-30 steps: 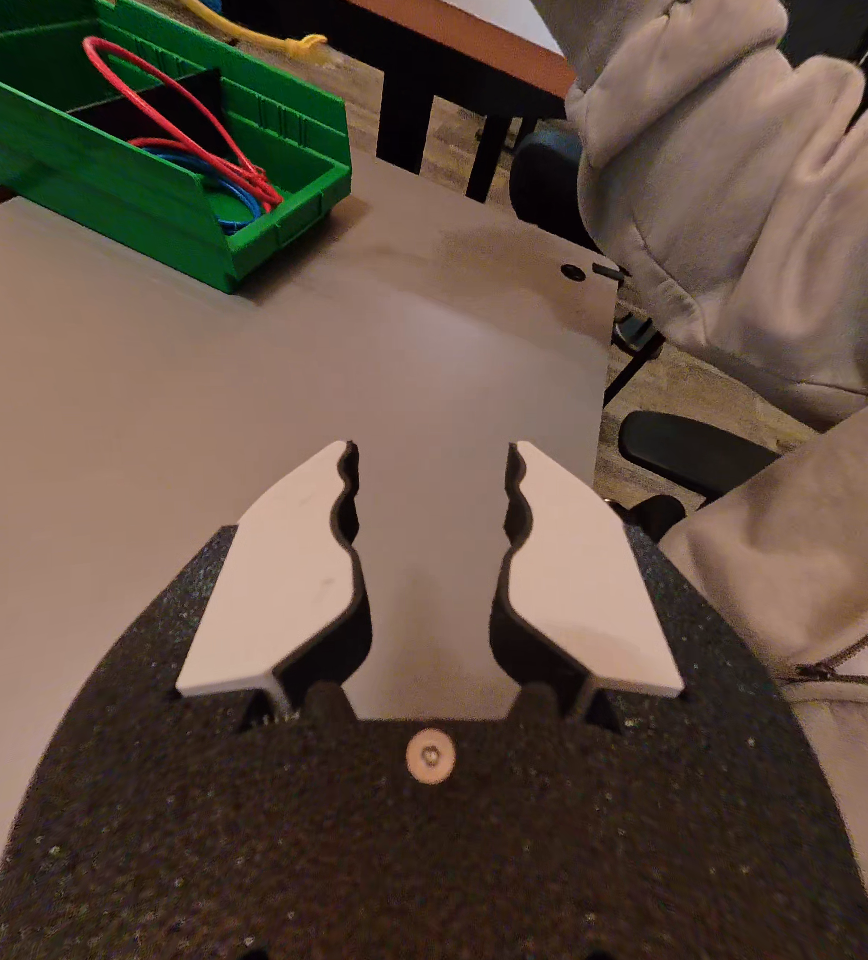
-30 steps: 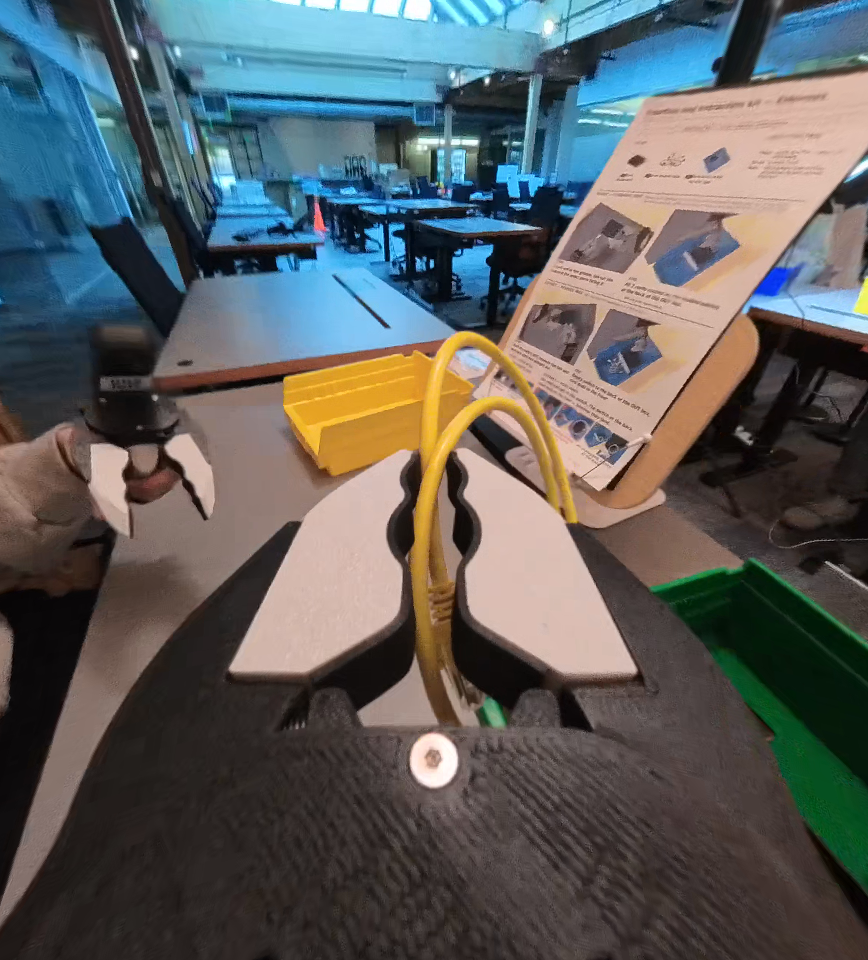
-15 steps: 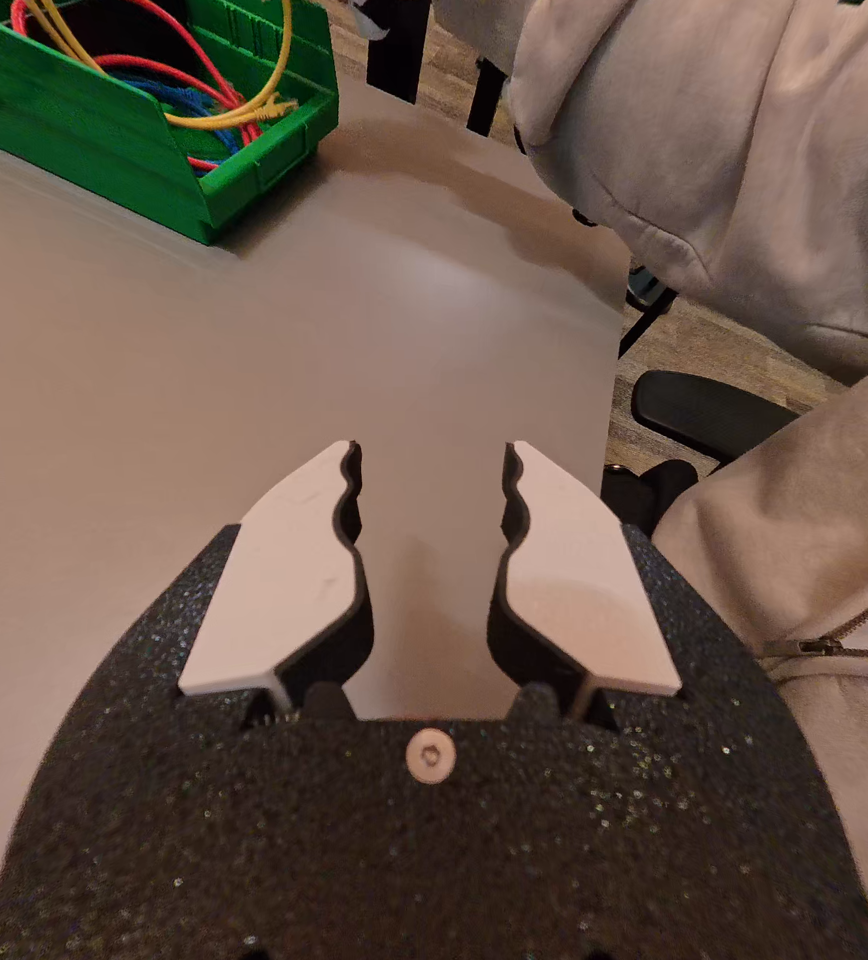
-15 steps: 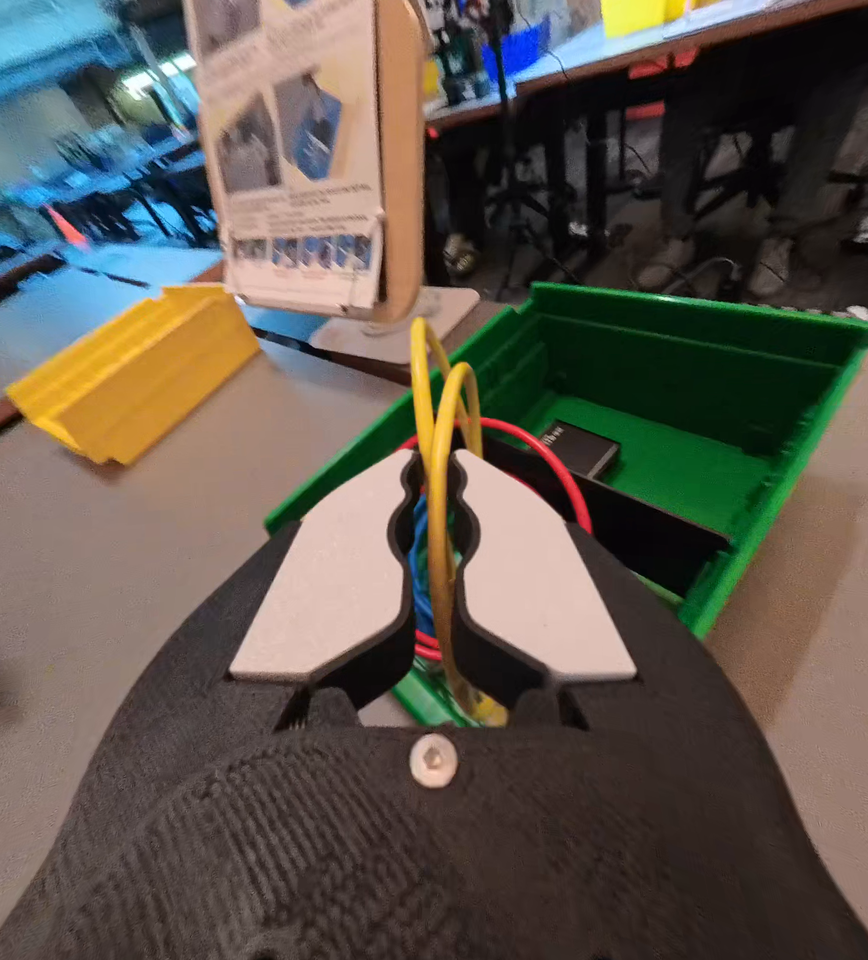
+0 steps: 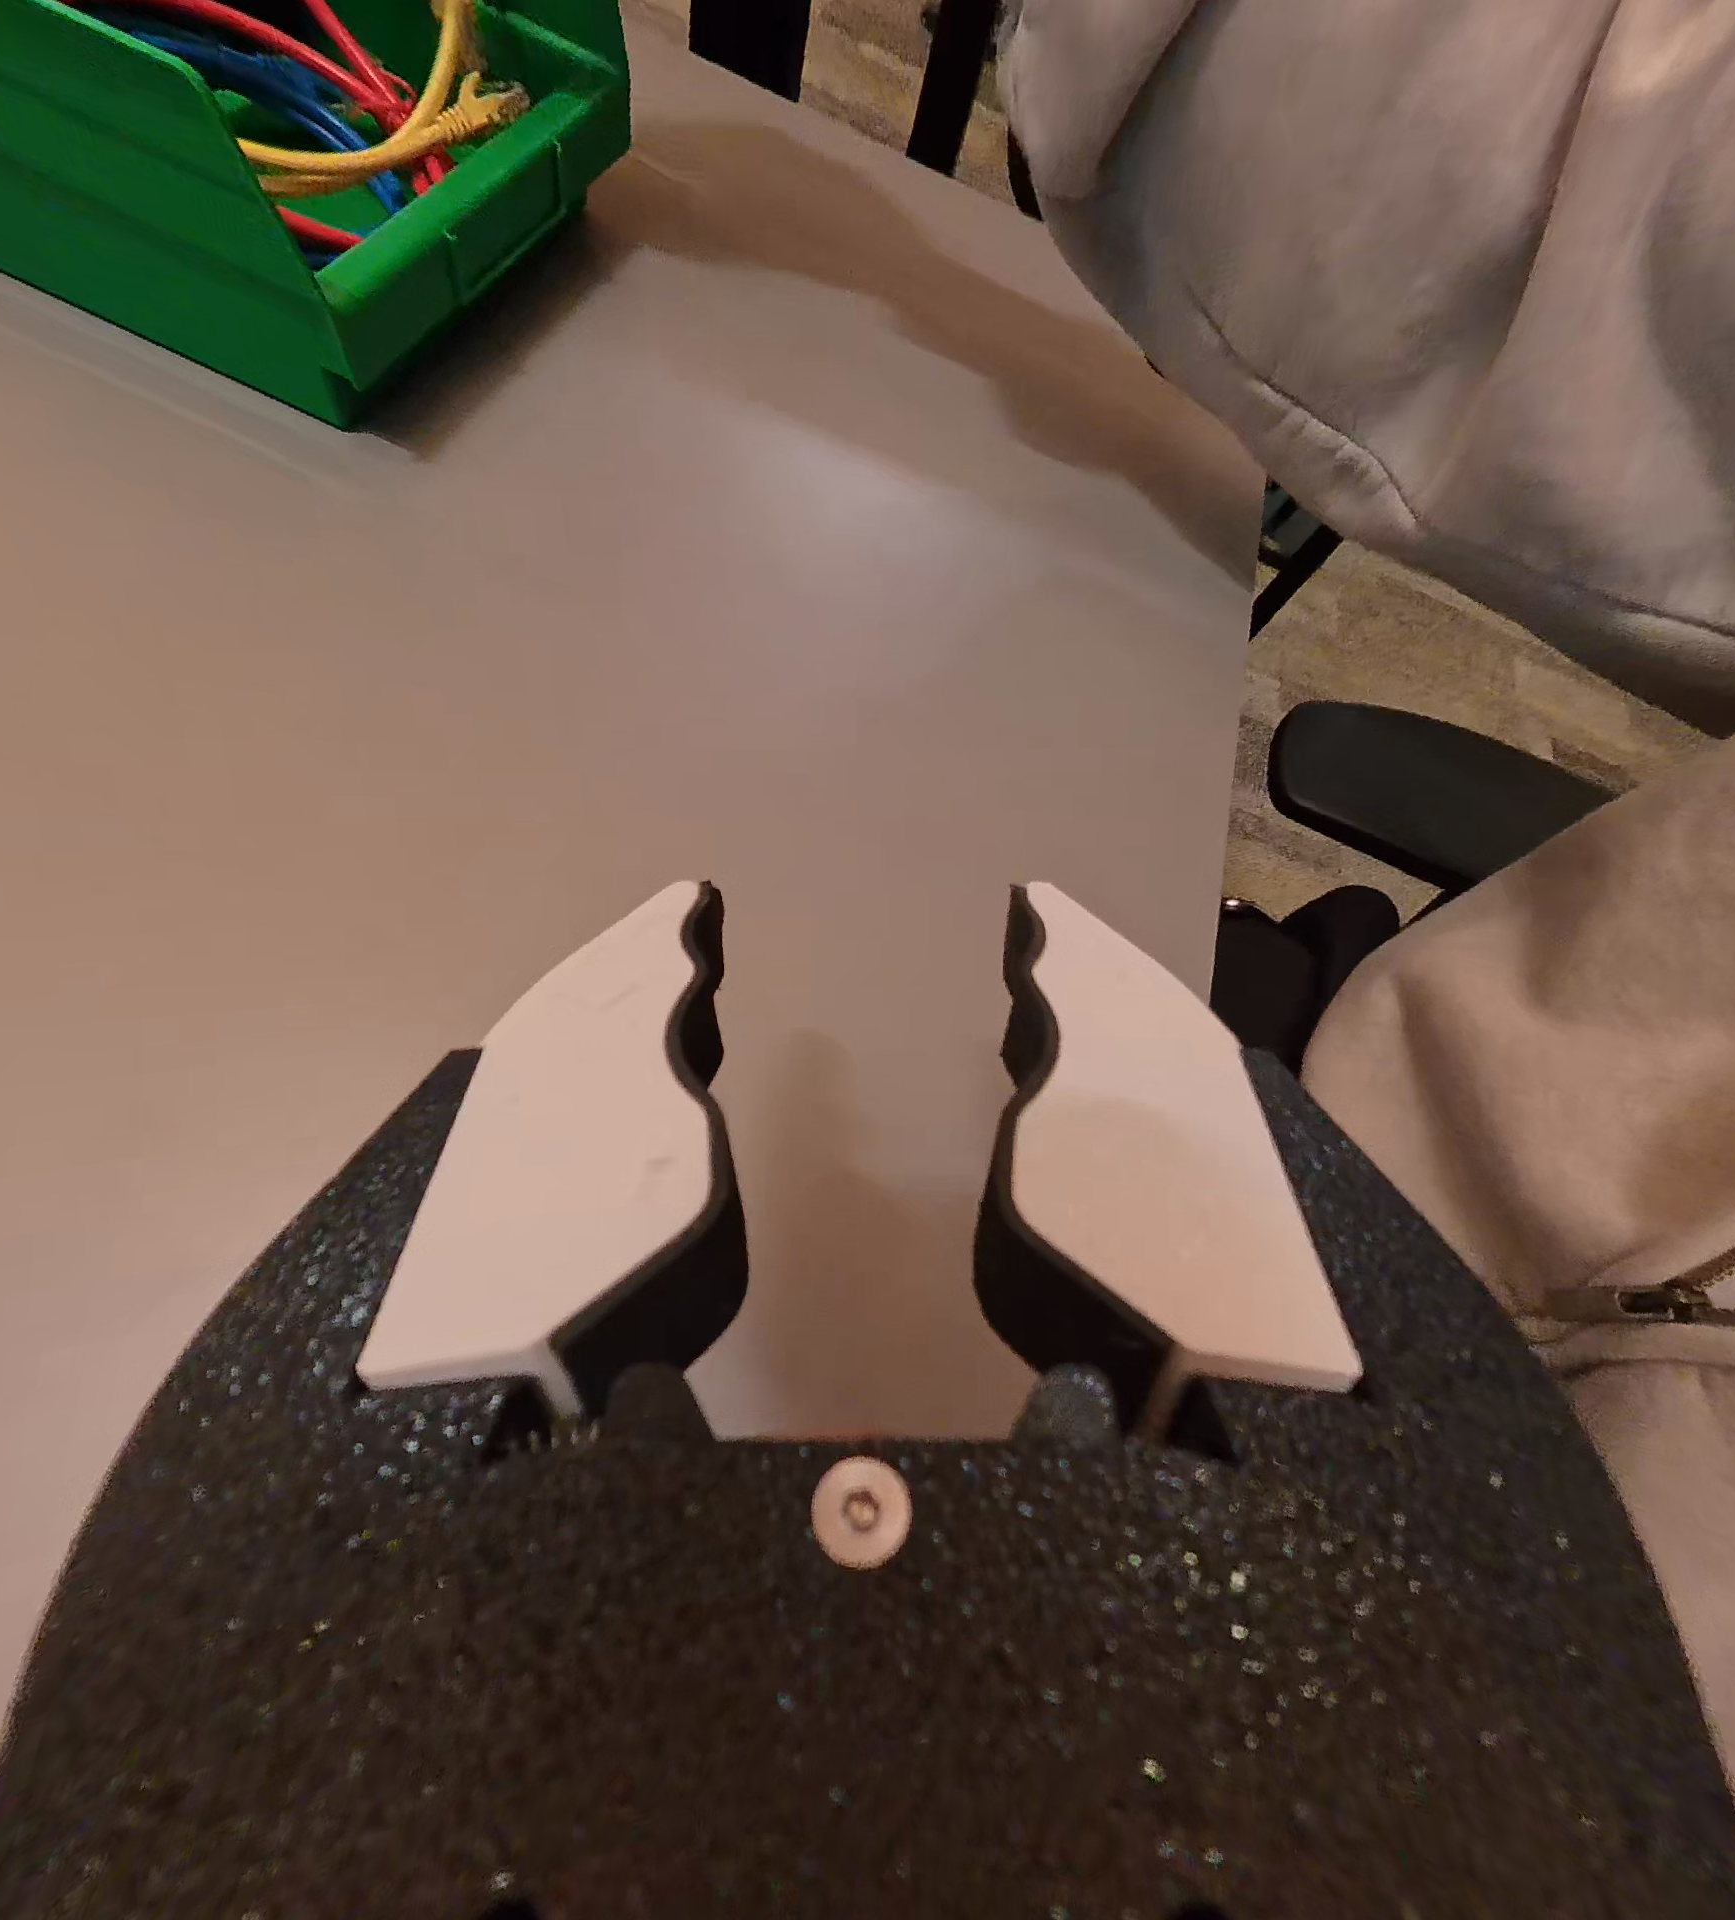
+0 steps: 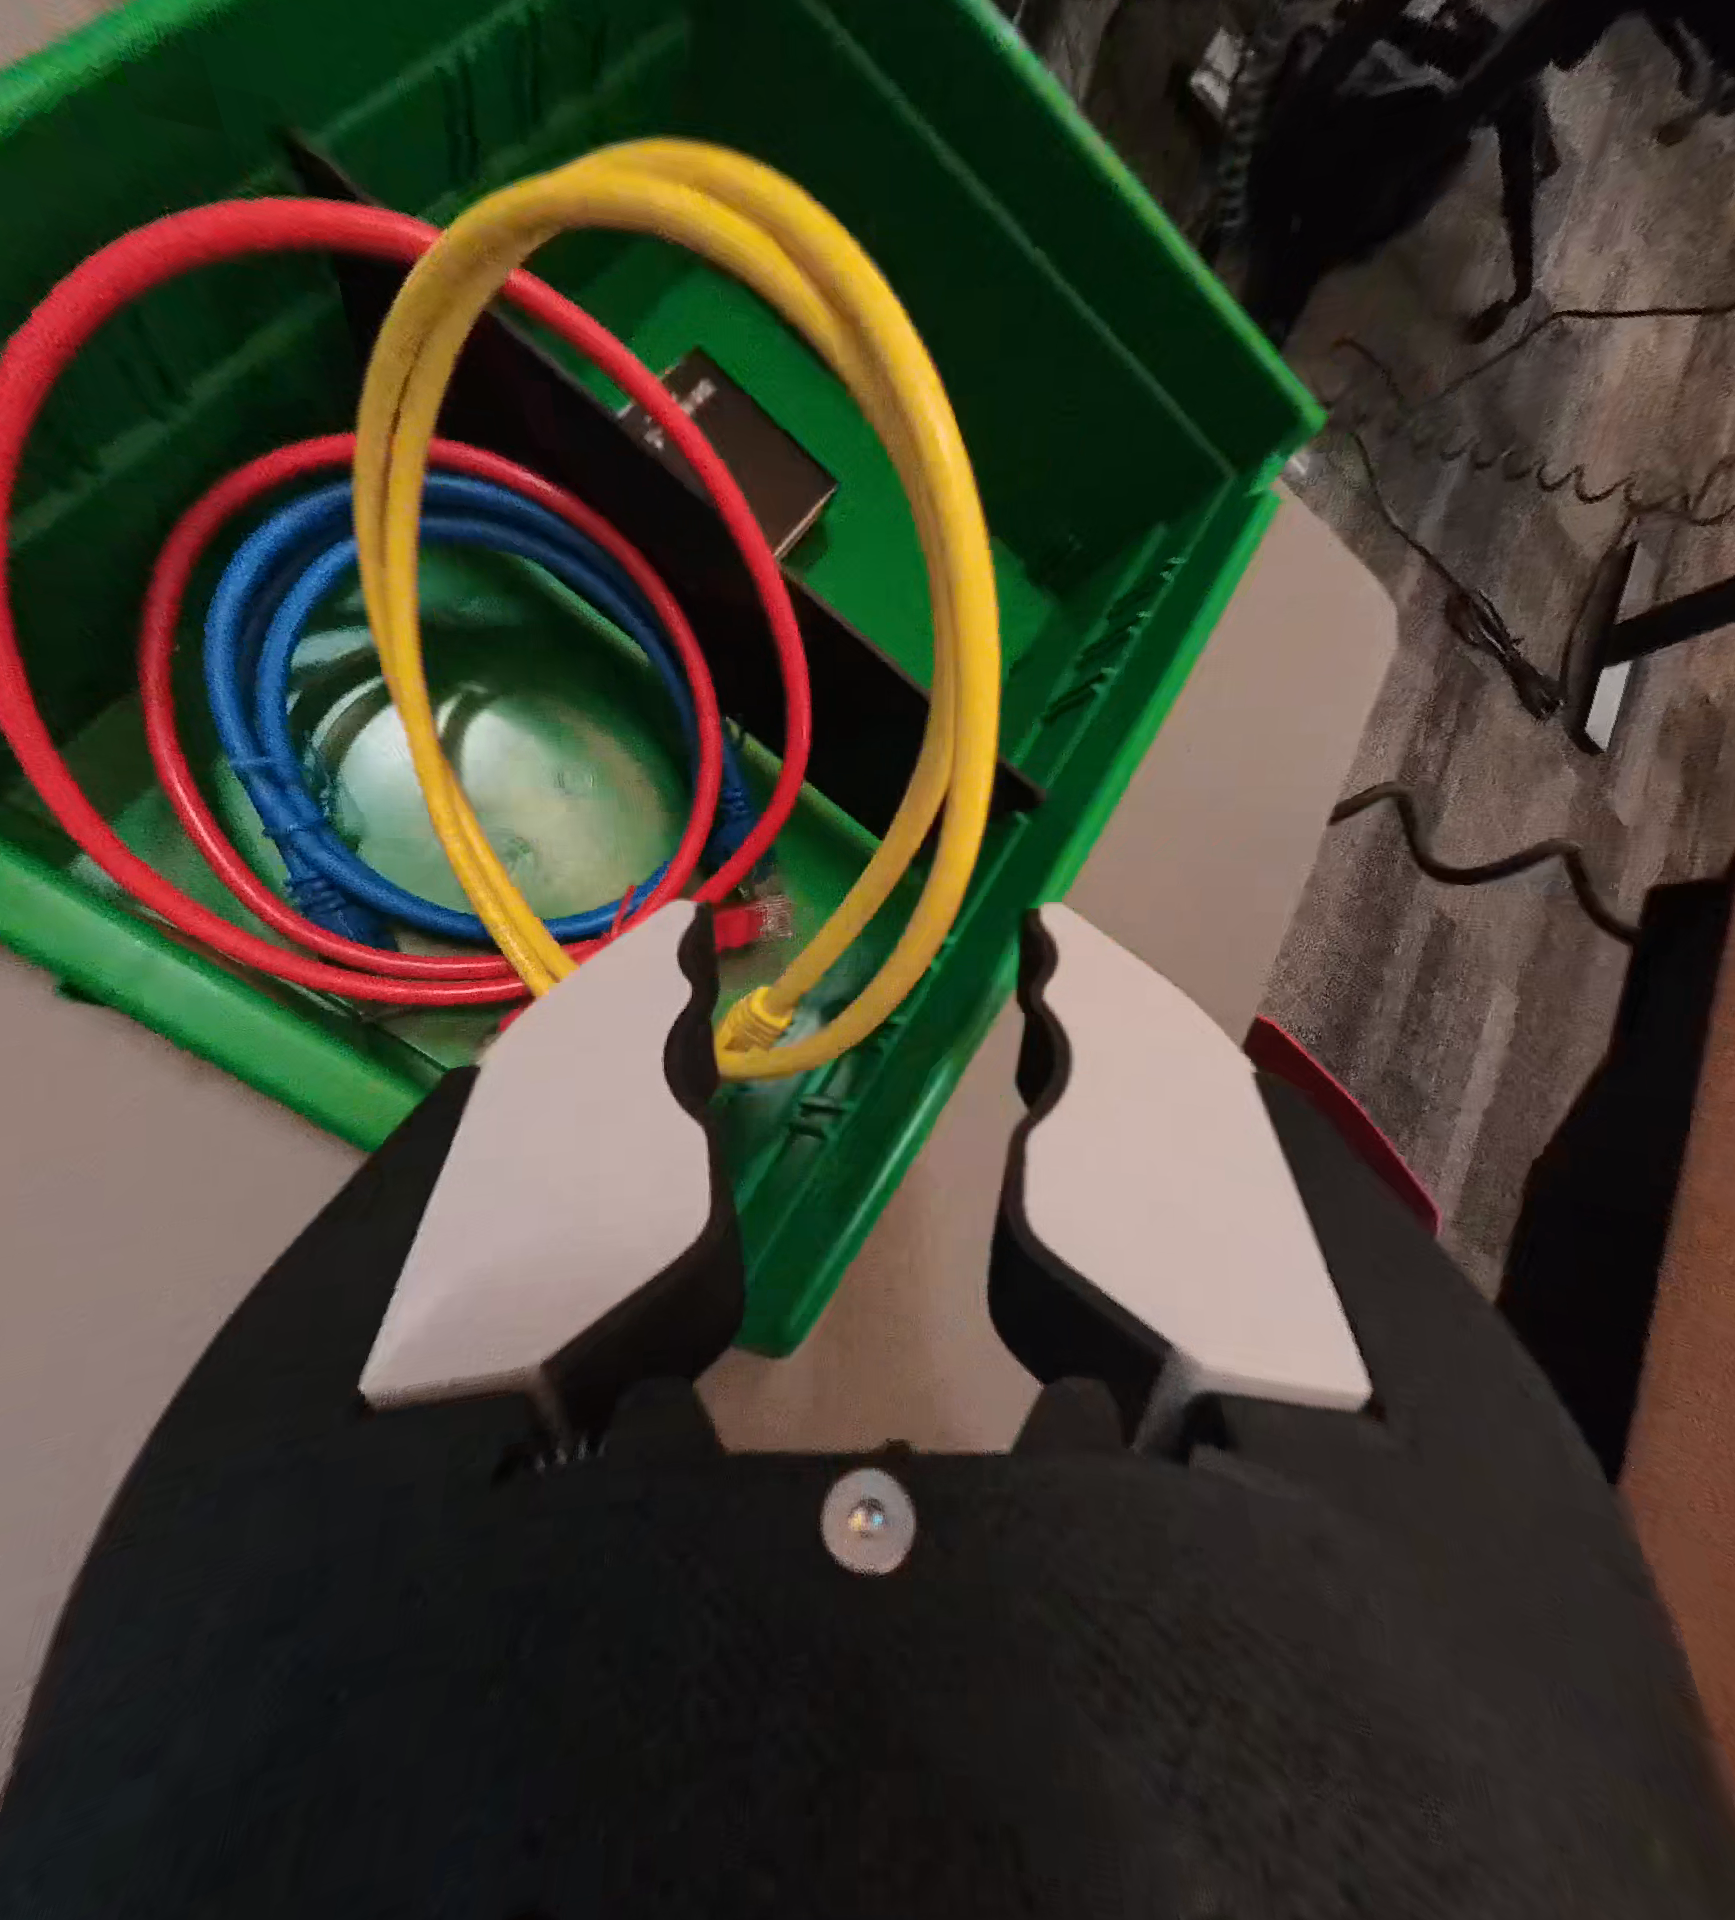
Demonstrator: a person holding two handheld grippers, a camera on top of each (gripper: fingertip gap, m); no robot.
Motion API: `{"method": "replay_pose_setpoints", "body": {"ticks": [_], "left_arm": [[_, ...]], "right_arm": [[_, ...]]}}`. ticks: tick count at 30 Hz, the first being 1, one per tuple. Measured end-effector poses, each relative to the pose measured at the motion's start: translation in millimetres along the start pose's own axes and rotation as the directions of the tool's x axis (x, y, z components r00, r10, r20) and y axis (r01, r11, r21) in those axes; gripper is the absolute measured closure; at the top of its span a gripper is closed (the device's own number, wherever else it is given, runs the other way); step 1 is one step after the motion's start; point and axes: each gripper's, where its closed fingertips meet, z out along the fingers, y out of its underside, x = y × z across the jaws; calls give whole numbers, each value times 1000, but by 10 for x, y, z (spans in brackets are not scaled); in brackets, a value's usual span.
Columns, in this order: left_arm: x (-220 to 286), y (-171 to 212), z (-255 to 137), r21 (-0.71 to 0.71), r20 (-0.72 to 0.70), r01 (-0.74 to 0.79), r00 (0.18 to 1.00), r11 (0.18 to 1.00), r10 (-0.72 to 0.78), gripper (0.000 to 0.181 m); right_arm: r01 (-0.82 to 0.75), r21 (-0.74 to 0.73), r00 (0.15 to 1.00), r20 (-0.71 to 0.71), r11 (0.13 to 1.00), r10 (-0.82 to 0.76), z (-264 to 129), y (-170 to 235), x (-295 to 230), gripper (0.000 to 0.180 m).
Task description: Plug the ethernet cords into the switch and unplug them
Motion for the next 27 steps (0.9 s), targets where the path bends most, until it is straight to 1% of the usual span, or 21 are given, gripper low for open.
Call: {"method": "replay_pose_setpoints", "body": {"ticks": [3, 6, 8, 10, 11, 13, 15, 16, 19, 21, 22, 24, 25, 27], "left_arm": [[-30, 18, -5, -5, 8, -3, 1000, 1000, 3, 129], [-65, -134, -29, 91, -12, 41, 999, 995, -40, 128], [-129, -319, -46, 195, -24, 95, 995, 976, -92, 121], [-259, -487, -31, 269, 1, 127, 991, 955, -132, 112], [-335, -561, -3, 286, 24, 126, 990, 950, -139, 107], [-515, -703, 98, 281, 96, 111, 985, 953, -143, 102], [-719, -852, 247, 238, 173, 109, 973, 965, -153, 100], [-801, -943, 342, 211, 190, 120, 969, 970, -161, 98], [-1032, -1248, 692, 127, 188, 151, 967, 980, -173, 96], [-1207, -1396, 949, 21, 196, 171, 965, 985, -172, 95], [-1274, -1439, 1083, -50, 189, 190, 966, 980, -178, 95], [-1452, -1473, 1325, -191, 214, 262, 952, 946, -220, 96], [-1539, -1488, 1431, -243, 231, 300, 941, 922, -246, 100], [-1720, -1484, 1611, -328, 287, 367, 917, 871, -278, 99]], "right_arm": [[-16, 68, 999, 35, 998, 14, -208, -97, 28, 114], [-52, 184, 999, 22, 982, 49, -519, -204, 28, 113], [-127, 307, 992, 59, 943, 114, -766, -259, -99, 114], [-201, 414, 979, 94, 888, 179, -1013, -238, -294, 114], [-226, 465, 974, 103, 856, 202, -1130, -212, -414, 113], [-255, 559, 966, 112, 789, 233, -1343, -131, -692, 112], [-287, 615, 955, 129, 734, 266, -1463, -56, -983, 111], [-293, 620, 954, 144, 728, 262, -1490, -4, -1140, 110], [-322, 589, 944, 135, 742, 302, -1455, 174, -1417, 104], [-315, 584, 948, 152, 749, 280, -1412, 152, -1530, 101], [-309, 564, 951, 173, 766, 257, -1398, 156, -1583, 99], [-307, 548, 951, 136, 778, 279, -1387, 184, -1520, 98], [-301, 559, 951, 113, 773, 289, -1390, 185, -1475, 100], [-286, 569, 957, 126, 771, 262, -1402, 171, -1476, 103]]}}
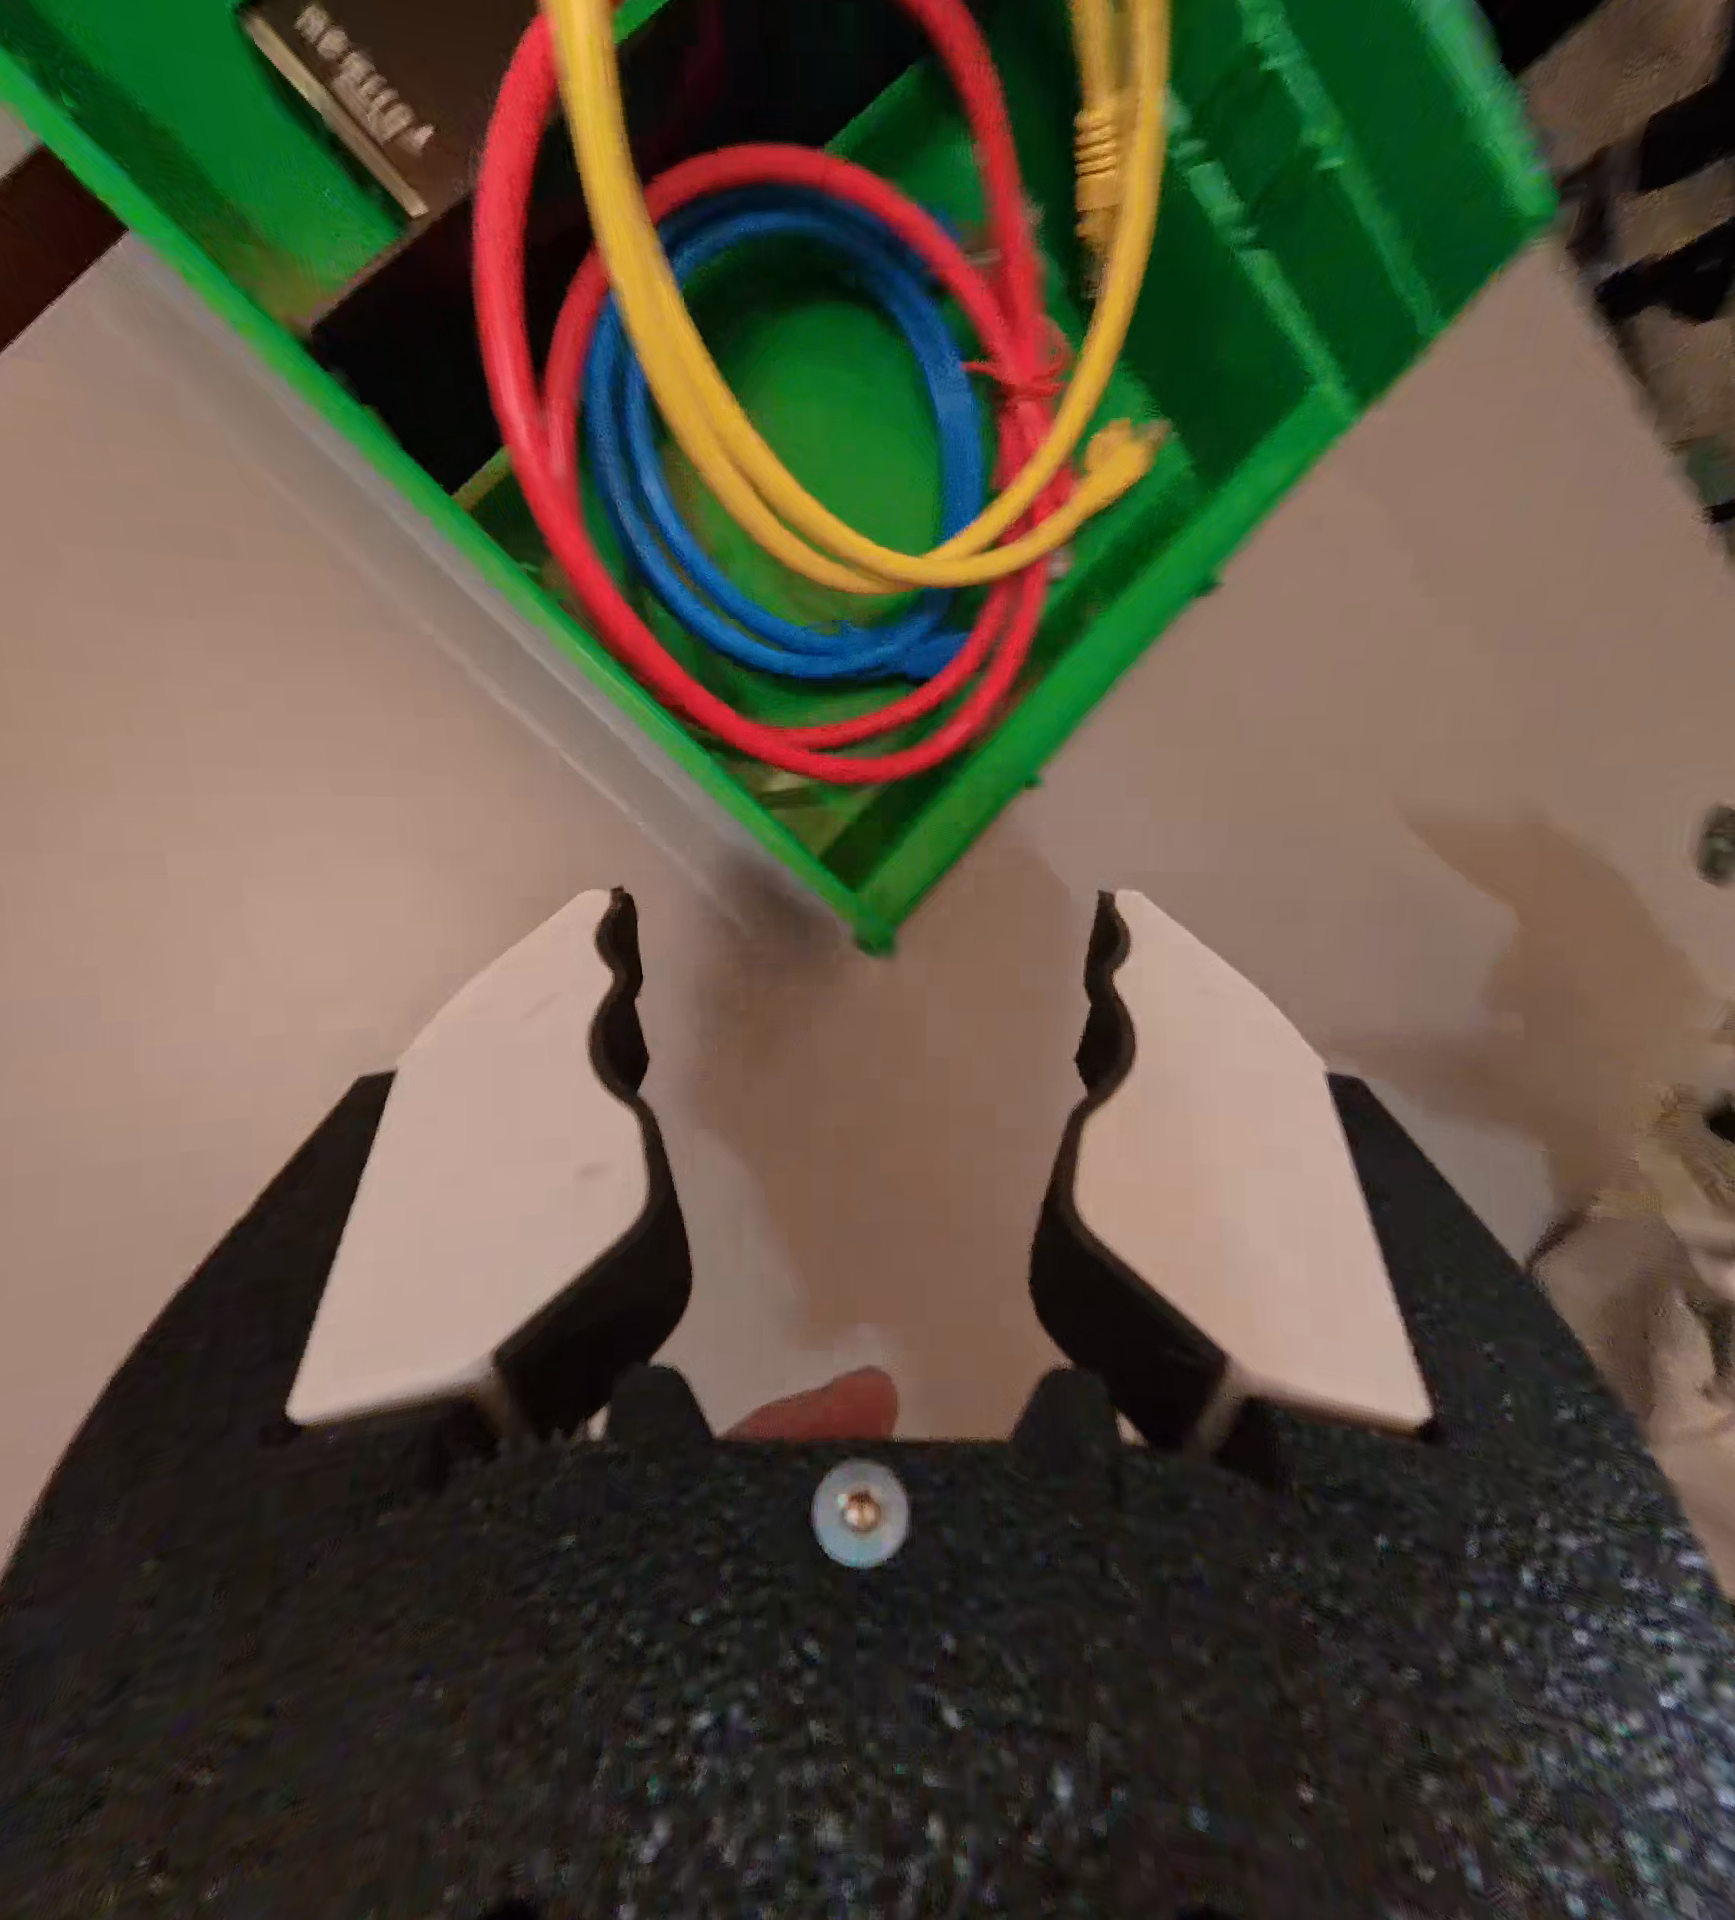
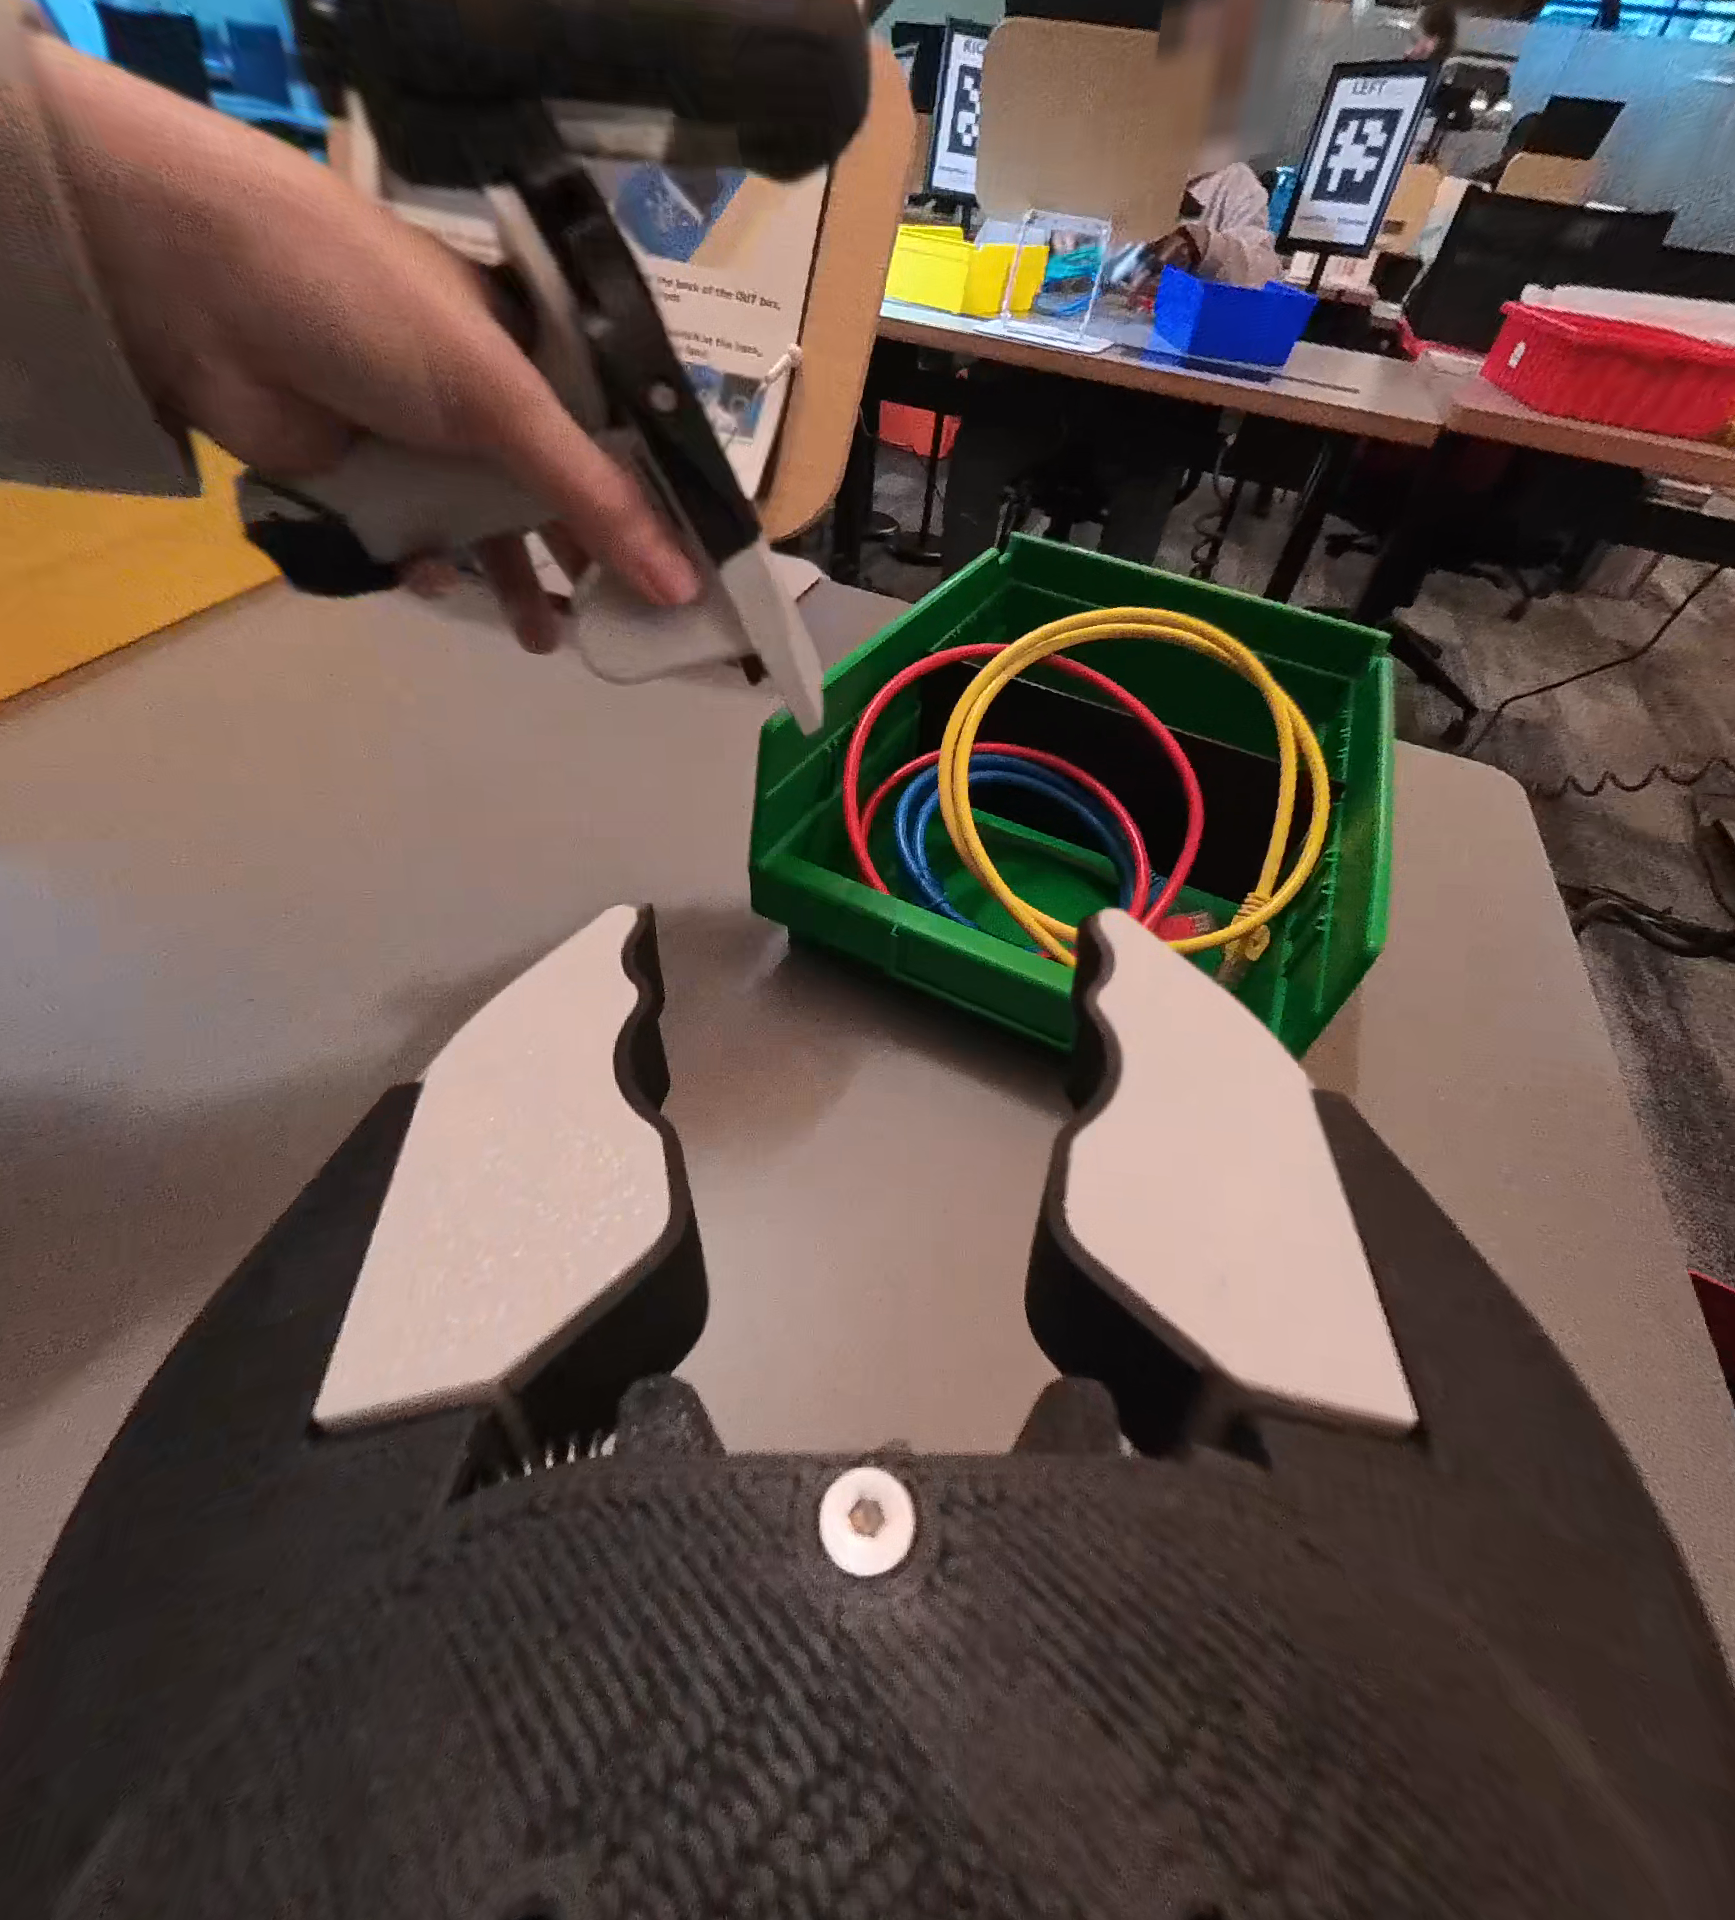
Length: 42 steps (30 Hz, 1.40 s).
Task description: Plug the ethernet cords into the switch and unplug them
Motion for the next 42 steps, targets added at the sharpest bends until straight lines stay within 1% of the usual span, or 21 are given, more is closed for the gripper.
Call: {"method": "replay_pose_setpoints", "body": {"ticks": [2, 4, 5, 6, 7, 10, 11, 14, 16, 18, 19, 21, 24, 26, 29, 31, 34, 38, 42], "left_arm": [[-156, -54, 159, -104, 85, 19, 996, 994, -10, 103], [-362, -30, 253, -231, 204, -4, 978, 973, 53, 106], [-458, -16, 272, -290, 253, -26, 962, 957, 103, 104], [-472, 9, 300, -343, 250, -41, 959, 939, 133, 106], [-443, 45, 335, -388, 227, -39, 964, 921, 136, 115], [-420, 132, 451, -487, 216, -43, 962, 873, 167, 123], [-413, 129, 509, -489, 217, -43, 961, 871, 169, 129], [-474, 45, 573, -455, 256, -35, 952, 890, 168, 129], [-466, 25, 595, -416, 237, -5, 965, 909, 114, 140], [-401, 16, 593, -365, 168, 67, 986, 928, -5, 160], [-422, 17, 572, -338, 155, 90, 987, 937, -39, 164], [-552, 72, 477, -311, 178, 94, 983, 946, -39, 174], [-665, 316, 311, -337, 170, 28, 985, 941, 32, 174], [-664, 554, 193, -346, 144, -15, 987, 938, 69, 174], [-612, 1051, -41, -347, 110, -63, 988, 936, 107, 174], [-585, 1466, -243, -346, 96, -87, 987, 934, 127, 174], [-558, 2188, -599, -340, 85, -121, 984, 932, 159, 174], [-566, 3215, -1124, -319, 76, -115, 986, 941, 146, 175], [-716, 4171, -1662, -271, 116, 24, 993, 962, 7, 176]], "right_arm": [[-1, -14, 1000, 5, 1000, 1, 6, 37, 40, 103], [2, -35, 1000, -6, 999, -2, 1, 94, 107, 105], [-2, -36, 1000, 2, 999, 2, -5, 120, 123, 105], [-11, -31, 1000, 12, 999, 12, -5, 128, 134, 105], [-25, -23, 1000, 13, 999, 25, -10, 120, 151, 106], [-64, -2, 998, -6, 998, 64, -19, 106, 249, 107], [-74, -4, 997, -10, 997, 74, -24, 118, 267, 107], [-84, -37, 996, -5, 996, 84, -26, 204, 301, 107], [-72, -55, 997, -4, 996, 72, -18, 239, 316, 108], [-62, -63, 998, -1, 996, 62, -20, 231, 319, 108], [-62, -65, 998, 3, 996, 63, -25, 223, 322, 108], [-67, -59, 998, 5, 996, 68, -41, 208, 328, 109], [-55, -61, 998, 0, 997, 55, -89, 185, 332, 109], [-36, -64, 999, -4, 997, 36, -114, 161, 311, 109], [-8, -44, 1000, -15, 999, 8, -157, 43, 278, 110], [4, -20, 1000, -9, 1000, -4, -173, -66, 207, 109], [26, 13, 999, 34, 1000, -27, -148, -234, -4, 109], [61, 15, 987, 151, 998, -62, 9, -346, -502, 108], [87, -9, 945, 317, 996, -79, 362, -391, -1283, 103]]}}
